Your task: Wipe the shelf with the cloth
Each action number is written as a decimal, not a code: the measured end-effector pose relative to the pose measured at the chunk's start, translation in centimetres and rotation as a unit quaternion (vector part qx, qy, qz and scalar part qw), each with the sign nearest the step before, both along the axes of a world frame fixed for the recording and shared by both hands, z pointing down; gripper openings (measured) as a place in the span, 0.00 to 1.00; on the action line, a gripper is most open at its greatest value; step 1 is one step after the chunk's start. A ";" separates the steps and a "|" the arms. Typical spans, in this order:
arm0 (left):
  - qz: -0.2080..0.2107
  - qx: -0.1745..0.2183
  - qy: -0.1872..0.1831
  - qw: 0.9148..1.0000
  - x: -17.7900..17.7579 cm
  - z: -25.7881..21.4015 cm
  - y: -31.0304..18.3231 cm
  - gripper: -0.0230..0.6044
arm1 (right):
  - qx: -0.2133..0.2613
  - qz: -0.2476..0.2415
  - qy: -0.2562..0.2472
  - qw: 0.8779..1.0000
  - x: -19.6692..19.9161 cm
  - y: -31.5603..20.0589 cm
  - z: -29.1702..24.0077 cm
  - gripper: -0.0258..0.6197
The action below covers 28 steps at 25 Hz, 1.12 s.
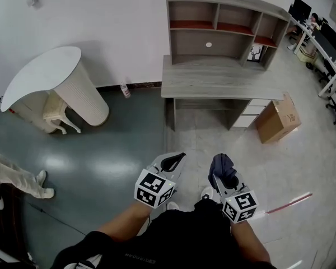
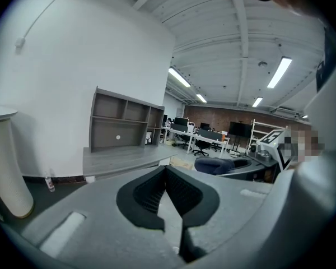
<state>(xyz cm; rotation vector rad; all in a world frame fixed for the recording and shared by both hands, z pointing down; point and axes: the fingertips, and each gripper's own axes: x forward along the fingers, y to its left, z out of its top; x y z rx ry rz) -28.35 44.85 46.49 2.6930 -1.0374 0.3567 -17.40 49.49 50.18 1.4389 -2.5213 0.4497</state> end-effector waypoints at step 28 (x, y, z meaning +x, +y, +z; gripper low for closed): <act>-0.056 -0.001 -0.006 0.998 13.7 -0.5 -21.2 0.05 | 0.021 -0.063 -0.017 0.998 13.4 -23.3 -1.0 0.19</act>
